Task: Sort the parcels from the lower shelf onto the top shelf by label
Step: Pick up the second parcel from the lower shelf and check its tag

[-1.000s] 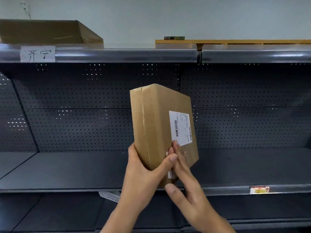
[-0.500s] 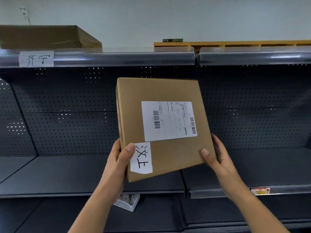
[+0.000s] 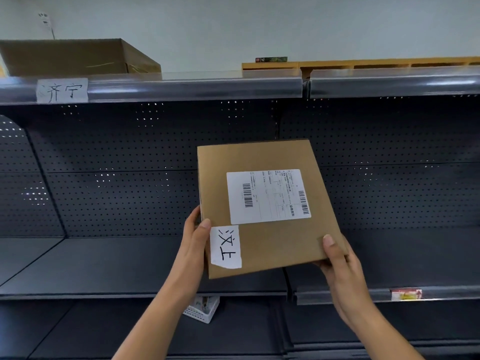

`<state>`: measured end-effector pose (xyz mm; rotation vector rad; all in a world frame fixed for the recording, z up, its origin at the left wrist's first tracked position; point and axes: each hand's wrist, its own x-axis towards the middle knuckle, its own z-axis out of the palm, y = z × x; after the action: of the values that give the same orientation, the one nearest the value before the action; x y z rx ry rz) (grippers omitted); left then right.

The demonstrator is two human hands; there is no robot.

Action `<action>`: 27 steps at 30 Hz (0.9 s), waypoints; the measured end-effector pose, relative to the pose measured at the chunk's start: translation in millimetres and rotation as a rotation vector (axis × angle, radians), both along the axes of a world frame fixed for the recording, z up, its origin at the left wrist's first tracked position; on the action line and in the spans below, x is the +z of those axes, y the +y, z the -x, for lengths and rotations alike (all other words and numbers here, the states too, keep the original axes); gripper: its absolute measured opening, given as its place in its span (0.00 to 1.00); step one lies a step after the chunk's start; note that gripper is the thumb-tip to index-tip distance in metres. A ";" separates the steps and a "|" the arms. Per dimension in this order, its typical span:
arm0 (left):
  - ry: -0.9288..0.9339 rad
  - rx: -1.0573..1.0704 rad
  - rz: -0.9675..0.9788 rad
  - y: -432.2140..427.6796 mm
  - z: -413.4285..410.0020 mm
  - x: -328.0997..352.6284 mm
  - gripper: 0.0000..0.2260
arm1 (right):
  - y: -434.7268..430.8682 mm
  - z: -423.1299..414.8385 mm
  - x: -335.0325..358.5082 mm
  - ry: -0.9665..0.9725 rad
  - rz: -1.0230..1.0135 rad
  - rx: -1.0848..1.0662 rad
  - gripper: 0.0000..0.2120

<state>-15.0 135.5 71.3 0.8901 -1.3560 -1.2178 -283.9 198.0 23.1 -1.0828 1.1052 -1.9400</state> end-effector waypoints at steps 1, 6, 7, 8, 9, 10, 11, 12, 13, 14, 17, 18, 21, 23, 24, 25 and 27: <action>0.005 0.010 -0.023 -2.8 0.3 2.2 0.37 | -0.2 0.8 1.2 -0.002 0.004 -0.004 0.39; 0.004 0.153 -0.037 -5.9 2.2 19.6 0.42 | 0.5 11.4 16.0 0.033 0.043 -0.017 0.29; 0.027 0.198 -0.035 -7.9 0.3 26.1 0.42 | 0.3 15.1 21.7 0.056 0.052 -0.015 0.30; 0.043 0.237 -0.035 -11.4 -3.1 32.7 0.42 | -0.1 19.5 28.2 0.083 0.063 -0.007 0.33; 0.056 0.267 -0.031 -15.7 -6.8 39.8 0.43 | -0.9 24.3 35.6 0.112 0.076 -0.004 0.36; 0.072 0.288 -0.023 -20.0 -11.1 46.3 0.42 | -2.8 29.5 44.2 0.139 0.083 -0.003 0.35; 0.098 0.298 -0.008 -22.6 -15.4 53.2 0.39 | -5.9 35.3 53.6 0.162 0.088 0.003 0.30; 0.132 0.301 0.005 -24.5 -18.7 58.3 0.33 | -8.7 41.8 63.2 0.189 0.095 0.017 0.24; 0.168 0.295 0.009 -26.2 -23.0 61.2 0.26 | -11.4 48.5 72.4 0.219 0.106 0.032 0.19; 0.184 0.271 0.004 -27.6 -26.5 62.4 0.22 | -13.7 54.7 81.1 0.248 0.115 0.036 0.16; 0.047 0.113 -0.029 -28.9 -36.3 61.4 0.25 | -22.2 69.0 103.4 0.331 0.126 0.042 0.17; -0.028 0.060 -0.048 -28.7 -39.2 60.5 0.28 | -24.3 70.7 110.8 0.354 0.127 0.052 0.17; -0.206 0.003 -0.107 -29.9 -42.7 58.5 0.41 | -31.1 72.5 129.2 0.416 0.115 0.081 0.15; -0.248 -0.014 -0.108 -28.6 -40.6 57.8 0.47 | -35.5 69.9 139.8 0.460 0.114 0.093 0.13; -0.256 -0.042 -0.104 -26.3 -37.3 57.7 0.48 | -38.0 67.8 145.9 0.484 0.115 0.095 0.13; -0.266 -0.086 -0.105 -25.1 -33.9 56.2 0.49 | -40.4 64.8 152.7 0.507 0.115 0.092 0.12; -0.284 -0.172 -0.067 -19.7 -24.4 51.1 0.45 | -44.8 58.1 166.9 0.523 0.121 0.064 0.10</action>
<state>9.4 115.8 122.4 1.0404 -1.6539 -1.3096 -342.0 153.1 190.0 -1.7352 1.2077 -1.7341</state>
